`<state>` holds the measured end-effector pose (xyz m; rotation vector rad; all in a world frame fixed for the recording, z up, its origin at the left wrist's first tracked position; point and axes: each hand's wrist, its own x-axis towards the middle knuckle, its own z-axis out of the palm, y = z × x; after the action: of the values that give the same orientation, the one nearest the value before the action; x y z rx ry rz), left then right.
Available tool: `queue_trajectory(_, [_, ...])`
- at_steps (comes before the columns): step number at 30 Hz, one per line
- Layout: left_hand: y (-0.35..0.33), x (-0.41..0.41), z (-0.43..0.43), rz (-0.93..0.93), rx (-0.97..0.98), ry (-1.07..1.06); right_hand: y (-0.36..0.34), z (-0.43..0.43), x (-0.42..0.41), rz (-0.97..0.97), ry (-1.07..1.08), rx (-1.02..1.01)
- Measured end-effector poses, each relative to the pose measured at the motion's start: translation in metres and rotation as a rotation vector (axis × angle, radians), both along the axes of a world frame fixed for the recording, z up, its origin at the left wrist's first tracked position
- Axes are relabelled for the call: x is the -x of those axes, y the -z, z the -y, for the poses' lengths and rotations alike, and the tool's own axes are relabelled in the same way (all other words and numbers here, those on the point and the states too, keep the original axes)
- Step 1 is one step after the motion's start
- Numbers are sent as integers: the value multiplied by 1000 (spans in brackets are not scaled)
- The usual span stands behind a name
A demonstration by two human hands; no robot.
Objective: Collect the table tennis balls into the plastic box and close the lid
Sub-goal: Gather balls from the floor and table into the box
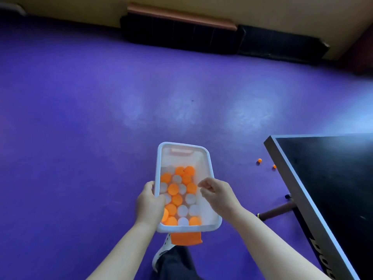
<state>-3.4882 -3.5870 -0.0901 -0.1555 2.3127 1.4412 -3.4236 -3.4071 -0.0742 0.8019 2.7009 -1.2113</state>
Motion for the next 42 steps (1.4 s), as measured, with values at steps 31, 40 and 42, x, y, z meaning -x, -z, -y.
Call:
queue_trajectory(31, [-19,548,-454,20,-17,567,-20,-368,436,-139,893,205])
queue_trajectory(40, [18,546,-677,96,-20,788,11,-547,409,-134,1266,196])
queue_trajectory(42, [21,544,-733,82,-27,824,15,-597,403,-142,1311,200])
